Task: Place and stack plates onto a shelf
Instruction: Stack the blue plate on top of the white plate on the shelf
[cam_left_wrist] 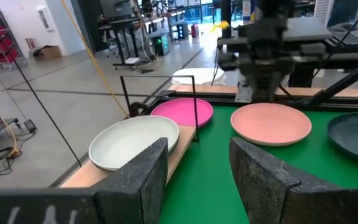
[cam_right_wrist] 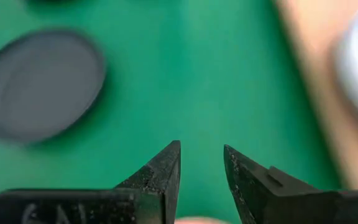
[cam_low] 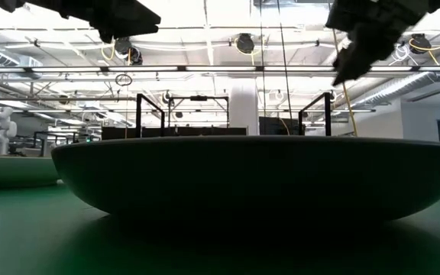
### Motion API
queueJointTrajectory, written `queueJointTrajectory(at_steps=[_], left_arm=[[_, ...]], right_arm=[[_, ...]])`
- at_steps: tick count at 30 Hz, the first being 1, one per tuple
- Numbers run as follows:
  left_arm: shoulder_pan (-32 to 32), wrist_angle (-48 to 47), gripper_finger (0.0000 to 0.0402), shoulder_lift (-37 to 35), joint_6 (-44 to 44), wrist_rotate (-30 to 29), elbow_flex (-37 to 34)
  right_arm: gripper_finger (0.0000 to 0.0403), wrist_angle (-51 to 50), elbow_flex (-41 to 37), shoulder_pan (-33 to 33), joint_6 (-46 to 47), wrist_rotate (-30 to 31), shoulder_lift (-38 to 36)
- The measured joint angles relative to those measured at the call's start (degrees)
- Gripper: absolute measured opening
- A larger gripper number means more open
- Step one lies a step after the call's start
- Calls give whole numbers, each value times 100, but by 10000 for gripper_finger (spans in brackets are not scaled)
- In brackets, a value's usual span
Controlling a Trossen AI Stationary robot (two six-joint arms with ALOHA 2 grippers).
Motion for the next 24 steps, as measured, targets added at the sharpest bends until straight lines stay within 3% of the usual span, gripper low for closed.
queueJointTrajectory(at_steps=[5,12,24], left_arm=[[0,-16,177,4,-2,4,1],[2,-21,177,4,-39,7,0],[-5,-31,177,9,-279,33,1]], right_arm=[[105,-303,2,644,566,-223,372],[105,-211,2,1389,925,-1415,1064],[106,200,2,1931,607,-1732,2452]])
